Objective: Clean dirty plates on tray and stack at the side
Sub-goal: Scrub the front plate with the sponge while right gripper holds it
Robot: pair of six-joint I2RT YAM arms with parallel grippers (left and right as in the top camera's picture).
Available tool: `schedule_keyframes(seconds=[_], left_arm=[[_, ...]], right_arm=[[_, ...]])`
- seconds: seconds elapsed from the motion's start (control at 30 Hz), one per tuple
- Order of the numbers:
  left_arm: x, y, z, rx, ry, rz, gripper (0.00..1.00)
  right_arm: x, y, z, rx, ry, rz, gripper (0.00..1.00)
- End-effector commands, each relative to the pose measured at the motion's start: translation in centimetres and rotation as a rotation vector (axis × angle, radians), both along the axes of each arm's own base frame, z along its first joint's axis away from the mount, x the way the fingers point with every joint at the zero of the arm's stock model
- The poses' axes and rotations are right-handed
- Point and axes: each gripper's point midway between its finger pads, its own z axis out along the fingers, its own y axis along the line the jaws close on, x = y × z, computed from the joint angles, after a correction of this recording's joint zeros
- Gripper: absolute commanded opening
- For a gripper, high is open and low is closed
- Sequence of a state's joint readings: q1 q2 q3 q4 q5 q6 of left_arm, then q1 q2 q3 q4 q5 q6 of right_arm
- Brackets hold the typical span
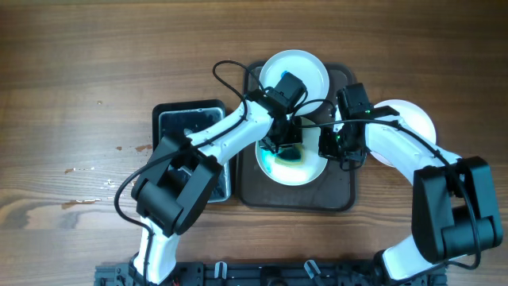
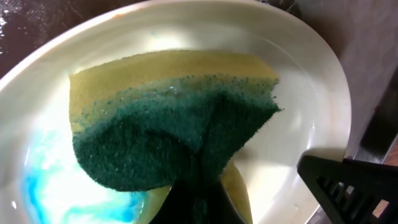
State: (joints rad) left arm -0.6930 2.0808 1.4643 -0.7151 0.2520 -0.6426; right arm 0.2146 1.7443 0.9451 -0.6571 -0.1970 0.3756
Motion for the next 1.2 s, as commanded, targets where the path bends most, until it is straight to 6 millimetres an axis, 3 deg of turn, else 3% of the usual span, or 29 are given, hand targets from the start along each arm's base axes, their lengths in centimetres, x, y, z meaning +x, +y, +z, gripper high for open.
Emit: schedule_keyframes(seconds=[0.0,0.1,0.17,0.23,0.3,0.4,0.5,0.57,0.8,1.17], left_arm=[[0.8,5.4,-2.5,0.303,-0.069,0.06,0.04],[1.7,11.0,-1.9,0.57,-0.147,0.087,0.04],[2.1,13.0,-1.4,0.659,-0.171,0.096,0.04],[2.2,13.7,-1.3,0.671,-0.162,0.106,0.04],[1.8,12.0,-1.9,0.57,-0.116,0.108,0.04],[0.8,7.5,-2.6,0.341,-0.03,0.088,0.04],[-1.2,-1.4,-1.8,-0.077,0.055,-0.036,0.04],[-1.9,-3.7,-1.5,-0.167,0.049,-0.078,0.04],[-4.2,-6.3,-1.5,-0.195,0.043,-0.148,0.04],[-7.2,-5.9,-2.3,-0.206,0.15,-0.187,0.04]], right_arm=[[-1.5,-3.2,-2.0,-0.17,0.059,-0.041,0.04],[-1.8,-3.3,-2.0,-0.173,0.07,-0.039,0.04],[-1.7,-3.3,-2.0,-0.173,0.068,-0.034,0.04],[-1.7,-3.3,-2.0,-0.173,0.068,-0.034,0.04],[-1.7,-3.3,-2.0,-0.173,0.069,-0.035,0.04],[-1.7,-3.3,-2.0,-0.173,0.069,-0.034,0.04],[-1.7,-3.3,-2.0,-0.173,0.068,-0.03,0.04],[-1.8,-3.3,-2.0,-0.174,0.069,-0.02,0.04],[-1.9,-3.3,-2.0,-0.175,0.073,-0.009,0.05],[-2.1,-3.4,-2.0,-0.177,0.081,-0.008,0.05]])
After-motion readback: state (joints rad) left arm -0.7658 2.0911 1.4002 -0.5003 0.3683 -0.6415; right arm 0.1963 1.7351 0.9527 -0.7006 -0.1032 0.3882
